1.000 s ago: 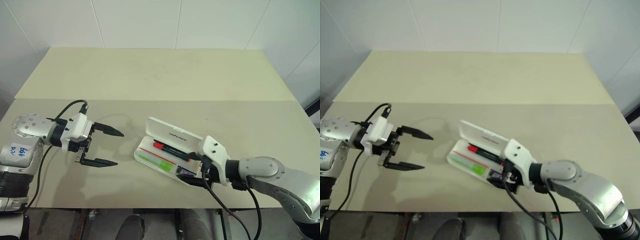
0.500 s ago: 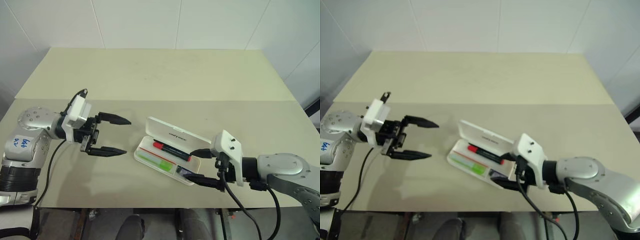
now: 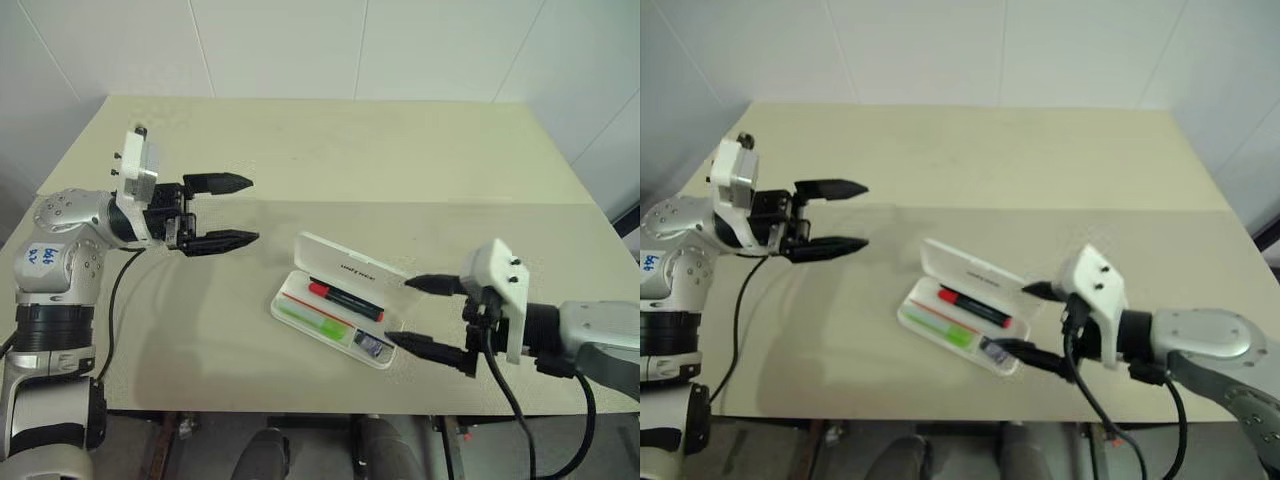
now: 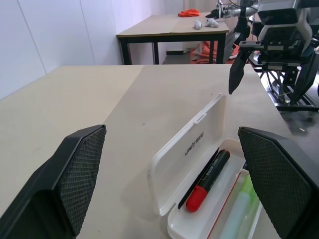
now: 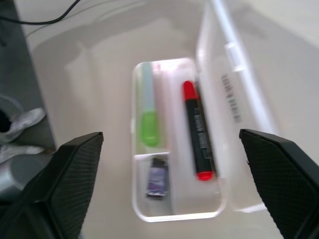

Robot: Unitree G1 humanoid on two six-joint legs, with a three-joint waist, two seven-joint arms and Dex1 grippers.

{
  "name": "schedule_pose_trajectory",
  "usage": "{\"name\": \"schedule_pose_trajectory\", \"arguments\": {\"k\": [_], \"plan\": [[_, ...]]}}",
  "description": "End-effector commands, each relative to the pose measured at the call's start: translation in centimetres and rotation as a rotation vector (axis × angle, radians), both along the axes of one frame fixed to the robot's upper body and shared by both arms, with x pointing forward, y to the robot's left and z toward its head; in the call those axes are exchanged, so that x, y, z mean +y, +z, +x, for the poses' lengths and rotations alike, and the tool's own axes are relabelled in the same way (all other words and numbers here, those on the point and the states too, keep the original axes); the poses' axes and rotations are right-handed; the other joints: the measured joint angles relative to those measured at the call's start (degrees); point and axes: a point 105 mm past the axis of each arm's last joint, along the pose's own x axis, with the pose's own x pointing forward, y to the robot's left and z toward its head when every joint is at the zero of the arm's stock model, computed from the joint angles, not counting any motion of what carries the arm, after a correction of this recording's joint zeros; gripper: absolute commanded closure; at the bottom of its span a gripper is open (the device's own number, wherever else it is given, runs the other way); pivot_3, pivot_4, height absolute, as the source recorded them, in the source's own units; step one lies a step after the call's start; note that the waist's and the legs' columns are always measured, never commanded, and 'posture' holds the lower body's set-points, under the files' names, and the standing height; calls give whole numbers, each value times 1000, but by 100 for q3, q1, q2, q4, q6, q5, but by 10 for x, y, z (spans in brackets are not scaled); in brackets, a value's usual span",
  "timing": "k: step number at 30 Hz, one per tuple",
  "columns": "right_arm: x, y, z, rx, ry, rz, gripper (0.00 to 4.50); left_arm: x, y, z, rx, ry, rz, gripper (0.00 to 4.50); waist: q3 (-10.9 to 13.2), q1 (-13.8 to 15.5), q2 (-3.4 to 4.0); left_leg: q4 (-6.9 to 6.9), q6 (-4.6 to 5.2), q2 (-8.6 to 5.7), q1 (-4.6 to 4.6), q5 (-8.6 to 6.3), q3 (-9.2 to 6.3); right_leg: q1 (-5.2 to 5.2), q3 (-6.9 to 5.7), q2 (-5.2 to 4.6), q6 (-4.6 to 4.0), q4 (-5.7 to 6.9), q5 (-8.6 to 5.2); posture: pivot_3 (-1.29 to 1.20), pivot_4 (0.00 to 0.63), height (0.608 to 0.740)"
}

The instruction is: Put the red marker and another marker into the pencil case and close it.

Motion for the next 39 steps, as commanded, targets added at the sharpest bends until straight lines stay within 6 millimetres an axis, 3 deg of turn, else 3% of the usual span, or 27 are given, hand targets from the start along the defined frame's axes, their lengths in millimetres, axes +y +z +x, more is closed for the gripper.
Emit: {"name": "schedule_pose_trajectory", "arguments": {"k": [1, 15, 19, 29, 33, 39], "plan": [[-7, 10, 4, -67, -43, -10, 17, -4, 9, 4, -52, -9, -6, 0, 0, 1, 0, 1, 0, 0, 0, 0, 0, 0, 0, 0, 0, 0, 0, 0, 150, 740], [-13, 6, 8, -73, -102, -27, 17, -11, 13, 19, -45, 16, -17, 0, 0, -6, -1, 9, 0, 0, -1, 0, 0, 0, 2, 1, 1, 8, 1, 0, 150, 740], [-19, 8, 11, -94, -133, -27, 0, -11, 10, 30, -15, 60, -4, 952, 0, 0, -1, 10, 0, 0, 0, 0, -1, 0, 2, 1, 1, 10, 1, 0, 150, 740], [-42, 20, 11, -171, -223, -13, 0, -12, 9, 49, 57, 46, -35, 4459, 1, 13, -1, 13, 1, -3, -5, 0, -1, 0, 1, 1, 2, 8, 2, 0, 150, 740], [-56, 27, 4, -267, -243, 27, 0, -18, 0, 70, 103, 88, -31, 4459, 0, 47, -7, 17, 1, -7, -8, 0, -4, 2, 1, 3, 6, 8, 4, 0, 150, 740], [-72, 16, -3, -243, -287, -1, 0, -38, -18, 92, 188, 136, -41, 4459, 0, 74, -11, 20, 2, -13, -6, -1, 2, 6, 12, 2, 18, 2, 11, 0, 150, 740]]}}
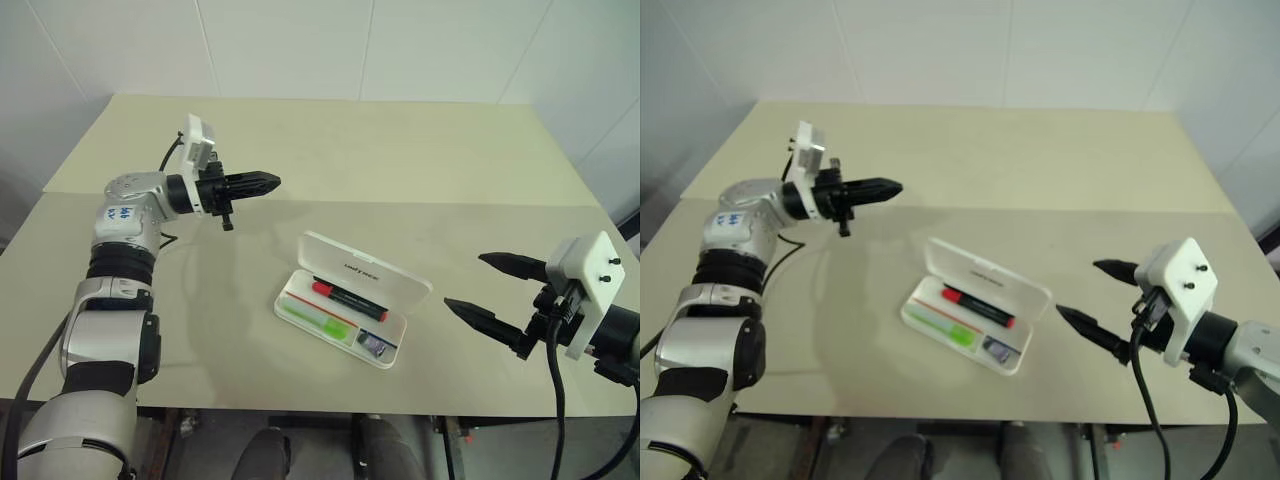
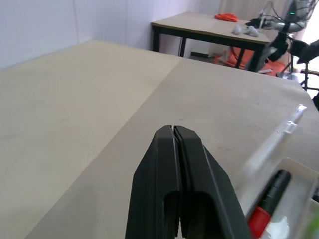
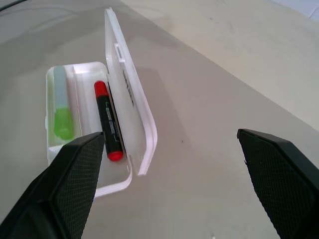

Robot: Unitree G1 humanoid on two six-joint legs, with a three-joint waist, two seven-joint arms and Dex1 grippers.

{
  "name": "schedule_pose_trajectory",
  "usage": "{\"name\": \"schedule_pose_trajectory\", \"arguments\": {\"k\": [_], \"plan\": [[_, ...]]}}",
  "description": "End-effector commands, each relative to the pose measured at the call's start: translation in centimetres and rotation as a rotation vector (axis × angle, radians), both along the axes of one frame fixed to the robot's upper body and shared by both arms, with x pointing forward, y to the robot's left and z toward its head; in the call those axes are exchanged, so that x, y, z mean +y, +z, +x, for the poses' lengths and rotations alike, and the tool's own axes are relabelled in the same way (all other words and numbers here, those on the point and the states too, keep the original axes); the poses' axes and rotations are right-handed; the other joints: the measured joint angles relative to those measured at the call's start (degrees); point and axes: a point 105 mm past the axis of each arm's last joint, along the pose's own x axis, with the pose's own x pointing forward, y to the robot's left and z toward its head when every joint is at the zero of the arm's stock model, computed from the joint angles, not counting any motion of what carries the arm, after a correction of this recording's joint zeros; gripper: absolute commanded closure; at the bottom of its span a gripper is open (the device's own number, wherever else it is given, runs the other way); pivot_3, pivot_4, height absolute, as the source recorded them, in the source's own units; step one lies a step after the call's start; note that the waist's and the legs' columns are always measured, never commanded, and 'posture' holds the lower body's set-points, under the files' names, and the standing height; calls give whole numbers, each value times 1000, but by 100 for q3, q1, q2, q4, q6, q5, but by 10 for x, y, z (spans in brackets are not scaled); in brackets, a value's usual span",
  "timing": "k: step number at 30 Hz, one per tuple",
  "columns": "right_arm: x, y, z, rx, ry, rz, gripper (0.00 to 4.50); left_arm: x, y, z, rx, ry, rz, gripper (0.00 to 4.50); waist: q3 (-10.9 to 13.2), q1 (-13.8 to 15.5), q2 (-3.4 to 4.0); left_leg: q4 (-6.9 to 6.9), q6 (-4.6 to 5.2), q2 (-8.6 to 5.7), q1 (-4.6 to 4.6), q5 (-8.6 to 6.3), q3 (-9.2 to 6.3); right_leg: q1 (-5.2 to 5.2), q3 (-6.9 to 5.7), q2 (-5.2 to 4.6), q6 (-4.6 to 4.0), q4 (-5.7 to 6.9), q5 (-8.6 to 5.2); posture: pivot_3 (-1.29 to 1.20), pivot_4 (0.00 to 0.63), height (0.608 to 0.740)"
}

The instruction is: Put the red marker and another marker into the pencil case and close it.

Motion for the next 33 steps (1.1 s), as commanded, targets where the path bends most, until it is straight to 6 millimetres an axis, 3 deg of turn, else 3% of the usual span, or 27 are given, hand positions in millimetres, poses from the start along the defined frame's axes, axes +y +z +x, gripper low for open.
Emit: {"name": "schedule_pose_trajectory", "arguments": {"k": [1, 6, 17, 21, 24, 30, 33], "plan": [[-6, 8, -2, -52, -21, -8, 0, -11, -2, 4, 7, -21, 32, 4459, 0, -18, 0, 0, 0, 0, 1, 0, 2, 0, 1, 0, 0, 1, 0, 0, 150, 740], [-15, 5, -10, -64, -47, 15, 0, -32, -22, 4, 134, -82, 80, 4459, 1, -11, -2, 0, 1, 1, 2, 0, 3, 0, 3, 2, 0, 5, 0, 0, 150, 740], [-40, -4, -37, -139, -65, 81, 0, -51, -45, -3, 326, -165, 115, 4459, 3, -1, -6, 0, 2, 0, 7, 0, 5, 8, 8, 4, 5, -3, 3, 0, 150, 740], [-39, -24, -54, -73, -5, 28, 0, -58, -47, -11, 389, -239, 109, 4459, 3, -7, -6, 0, 2, -1, 7, 0, 5, 9, 8, 5, 5, -2, 3, 0, 150, 740], [-38, -36, -65, -30, 33, -8, 0, -61, -44, -14, 404, -275, 92, 4459, 3, -21, -6, -2, 2, 0, 7, 0, 3, 9, 8, 6, 5, -4, 2, 0, 150, 740], [-39, -35, -69, -43, 43, -6, 0, -53, -47, -27, 453, -361, 157, 4459, 4, -101, -8, 0, 2, 2, 25, 0, 6, 45, 8, 5, 6, -18, 3, 0, 150, 740], [-39, -34, -68, -50, 49, -5, 0, -50, -56, -32, 482, -381, 211, 4459, 6, -98, -11, -10, 2, 10, 77, -1, 5, 91, 7, 9, 0, -35, -2, 0, 150, 740]]}}
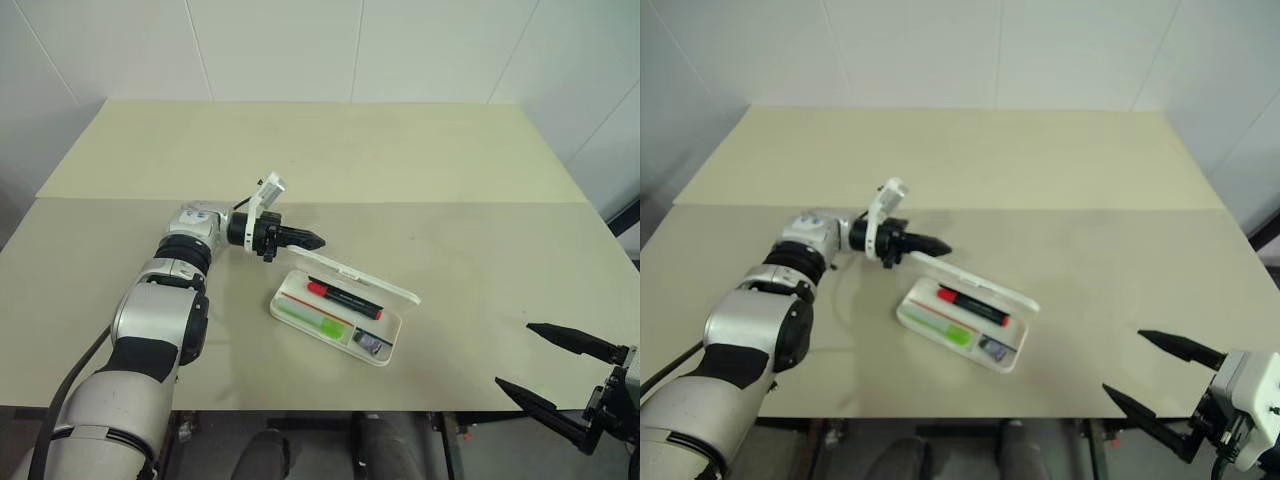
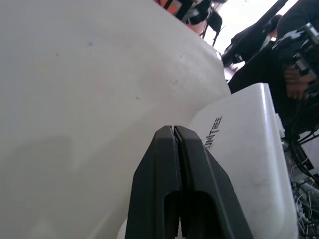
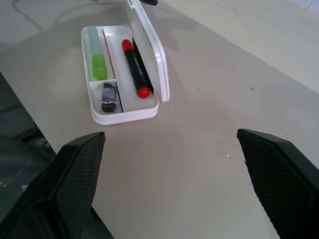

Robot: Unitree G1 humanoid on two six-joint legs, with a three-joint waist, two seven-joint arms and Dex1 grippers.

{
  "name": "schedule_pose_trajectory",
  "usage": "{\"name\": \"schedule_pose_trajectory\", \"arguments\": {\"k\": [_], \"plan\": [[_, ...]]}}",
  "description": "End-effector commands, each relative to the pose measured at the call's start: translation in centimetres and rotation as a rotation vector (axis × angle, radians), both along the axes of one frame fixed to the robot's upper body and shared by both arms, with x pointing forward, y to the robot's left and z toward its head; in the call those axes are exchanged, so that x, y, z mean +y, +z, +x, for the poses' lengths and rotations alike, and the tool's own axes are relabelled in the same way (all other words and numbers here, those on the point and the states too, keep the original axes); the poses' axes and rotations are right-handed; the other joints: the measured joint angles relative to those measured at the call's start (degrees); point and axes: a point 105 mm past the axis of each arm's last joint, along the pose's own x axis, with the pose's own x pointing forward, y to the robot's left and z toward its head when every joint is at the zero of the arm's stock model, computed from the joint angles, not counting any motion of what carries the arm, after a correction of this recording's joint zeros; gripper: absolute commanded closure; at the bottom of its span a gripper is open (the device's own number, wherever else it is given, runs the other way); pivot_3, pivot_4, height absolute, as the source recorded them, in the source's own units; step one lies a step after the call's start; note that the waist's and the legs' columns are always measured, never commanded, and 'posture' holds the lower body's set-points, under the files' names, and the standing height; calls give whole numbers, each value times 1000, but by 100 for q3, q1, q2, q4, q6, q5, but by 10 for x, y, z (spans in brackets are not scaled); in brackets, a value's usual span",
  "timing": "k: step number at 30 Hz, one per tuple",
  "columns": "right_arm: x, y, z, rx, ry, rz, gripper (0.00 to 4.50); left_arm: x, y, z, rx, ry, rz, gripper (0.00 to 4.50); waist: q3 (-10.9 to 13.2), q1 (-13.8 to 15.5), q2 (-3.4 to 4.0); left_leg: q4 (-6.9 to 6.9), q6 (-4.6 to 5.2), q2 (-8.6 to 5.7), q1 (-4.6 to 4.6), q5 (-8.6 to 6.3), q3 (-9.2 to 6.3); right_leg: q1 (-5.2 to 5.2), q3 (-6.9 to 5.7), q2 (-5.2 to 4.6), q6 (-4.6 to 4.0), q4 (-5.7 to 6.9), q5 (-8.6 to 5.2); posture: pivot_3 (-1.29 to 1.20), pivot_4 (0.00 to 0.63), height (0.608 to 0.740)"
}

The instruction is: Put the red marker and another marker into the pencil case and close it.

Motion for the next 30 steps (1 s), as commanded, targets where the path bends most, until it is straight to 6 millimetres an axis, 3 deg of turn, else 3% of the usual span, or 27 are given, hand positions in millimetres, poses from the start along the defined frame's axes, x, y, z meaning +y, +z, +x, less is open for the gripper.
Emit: {"name": "schedule_pose_trajectory", "arguments": {"k": [1, 19, 30], "plan": [[-1, 6, -2, -34, 6, -5, 0, 3, 5, -13, 5, -118, 24, 4459, 0, 2, 0, -1, 0, 2, 1, 0, 0, 3, 0, 0, 0, -6, 0, 0, 150, 740], [18, 12, 16, -85, 75, 29, 0, 20, -28, -59, 134, -217, 151, 4459, -1, 7, 2, -8, -1, 7, 9, -1, 6, 4, 2, -1, -8, -2, -4, 0, 150, 740], [23, 11, 20, -84, 104, 42, 0, 27, -51, -67, 170, -180, 263, 4459, -5, 8, 8, -8, -1, 8, 11, -1, 7, 5, 2, 0, -19, -1, -10, 0, 150, 740]]}}
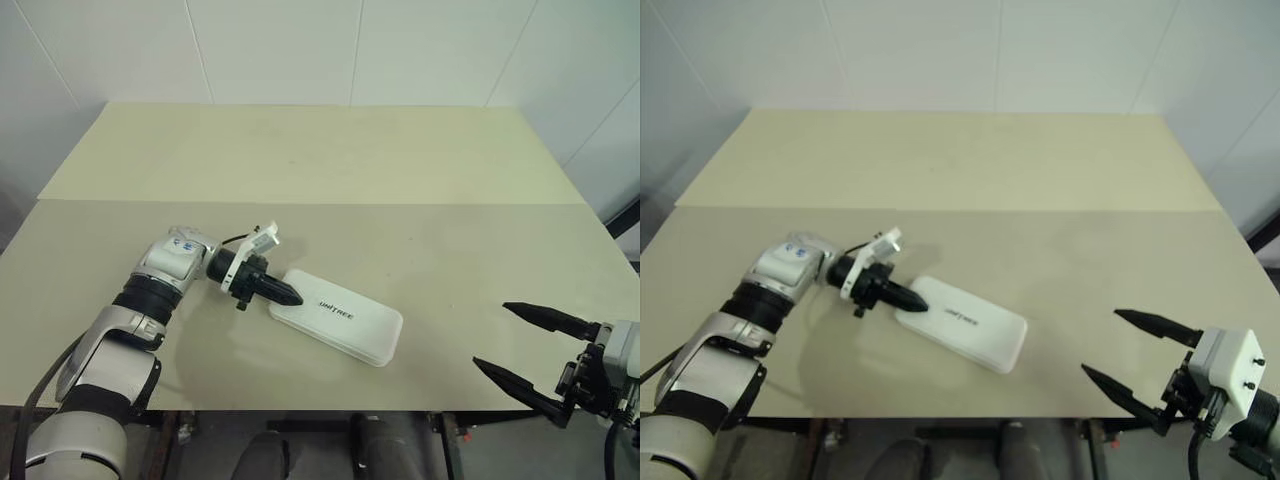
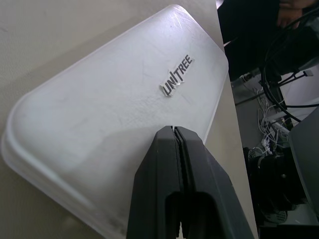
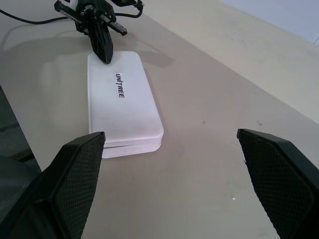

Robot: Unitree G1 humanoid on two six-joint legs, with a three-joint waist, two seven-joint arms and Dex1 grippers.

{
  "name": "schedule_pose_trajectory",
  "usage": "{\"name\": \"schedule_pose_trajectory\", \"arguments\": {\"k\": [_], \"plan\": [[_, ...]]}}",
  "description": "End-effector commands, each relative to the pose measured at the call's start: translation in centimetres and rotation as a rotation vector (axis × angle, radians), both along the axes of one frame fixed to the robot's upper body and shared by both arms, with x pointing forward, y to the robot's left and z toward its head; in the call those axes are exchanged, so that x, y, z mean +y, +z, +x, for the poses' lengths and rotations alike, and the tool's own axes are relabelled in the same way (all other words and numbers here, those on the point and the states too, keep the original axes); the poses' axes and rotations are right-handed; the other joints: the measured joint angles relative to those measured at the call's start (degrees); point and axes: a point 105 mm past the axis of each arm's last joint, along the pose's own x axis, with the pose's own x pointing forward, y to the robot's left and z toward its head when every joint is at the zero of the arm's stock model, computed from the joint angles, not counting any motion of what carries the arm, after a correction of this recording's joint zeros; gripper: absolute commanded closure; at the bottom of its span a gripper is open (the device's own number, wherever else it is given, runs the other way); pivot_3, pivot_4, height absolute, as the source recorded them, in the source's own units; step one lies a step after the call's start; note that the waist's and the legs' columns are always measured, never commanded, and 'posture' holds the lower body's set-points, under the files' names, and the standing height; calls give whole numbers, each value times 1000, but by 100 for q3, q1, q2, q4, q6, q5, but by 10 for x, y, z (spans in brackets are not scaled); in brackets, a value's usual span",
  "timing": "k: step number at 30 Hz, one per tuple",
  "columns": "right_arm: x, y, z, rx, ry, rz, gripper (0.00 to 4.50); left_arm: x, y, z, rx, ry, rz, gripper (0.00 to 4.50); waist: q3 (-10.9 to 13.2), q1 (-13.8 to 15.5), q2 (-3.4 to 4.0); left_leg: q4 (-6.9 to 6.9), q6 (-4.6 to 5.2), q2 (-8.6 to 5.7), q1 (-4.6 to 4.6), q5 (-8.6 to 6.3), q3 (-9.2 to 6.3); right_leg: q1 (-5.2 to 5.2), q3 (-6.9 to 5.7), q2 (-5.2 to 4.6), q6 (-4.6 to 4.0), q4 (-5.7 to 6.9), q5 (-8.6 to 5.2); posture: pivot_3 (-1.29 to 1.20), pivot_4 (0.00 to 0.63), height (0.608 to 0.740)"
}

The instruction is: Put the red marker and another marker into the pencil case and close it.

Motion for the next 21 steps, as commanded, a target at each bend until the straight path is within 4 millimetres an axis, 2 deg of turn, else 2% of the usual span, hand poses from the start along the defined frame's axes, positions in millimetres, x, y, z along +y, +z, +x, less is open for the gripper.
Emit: {"name": "schedule_pose_trajectory", "arguments": {"k": [1, 7, 14, 16, 17, 18, 21], "plan": [[3, 5, -1, -20, 21, -7, 0, 7, -11, -10, 54, -42, 52, 4459, -1, -6, 2, 0, 0, 0, 0, 0, 0, 0, 0, 0, -1, 0, 0, 0, 150, 740], [2, 5, -2, -18, 28, -5, 0, 9, -16, -12, 49, -49, 76, 4459, -2, -8, 4, -1, 0, 1, 5, 0, 3, 2, 1, 0, -10, 1, -5, 0, 150, 740], [2, 7, -2, -24, 37, 1, 0, 12, -33, -17, 70, -57, 143, 4459, -7, -13, 12, -12, 0, 2, 13, 0, 4, 36, 1, 0, -43, -10, -26, 0, 150, 740], [1, 7, -2, -26, 36, 1, 0, 13, -36, -19, 74, -65, 156, 4459, -9, -18, 12, -30, 0, 4, 43, -1, 3, 68, 0, 1, -48, -29, -30, 0, 150, 740], [1, 7, -2, -27, 35, 0, 0, 13, -37, -20, 74, -67, 160, 4459, -12, -21, 7, -56, 0, 3, 82, 0, 9, 97, 3, 0, -90, -44, -56, 0, 150, 740], [1, 8, -2, -28, 35, 0, 0, 13, -37, -20, 73, -66, 163, 4459, -19, -26, 7, -68, 1, 4, 108, -1, 14, 116, 6, -1, -88, -47, -63, 0, 150, 740], [0, 9, 1, -35, 34, -2, 0, 9, -30, -16, 36, -60, 134, 4459, -25, -30, 12, -78, 0, 5, 114, -4, 12, 119, 5, 0, -88, -46, -73, 0, 150, 740]]}}
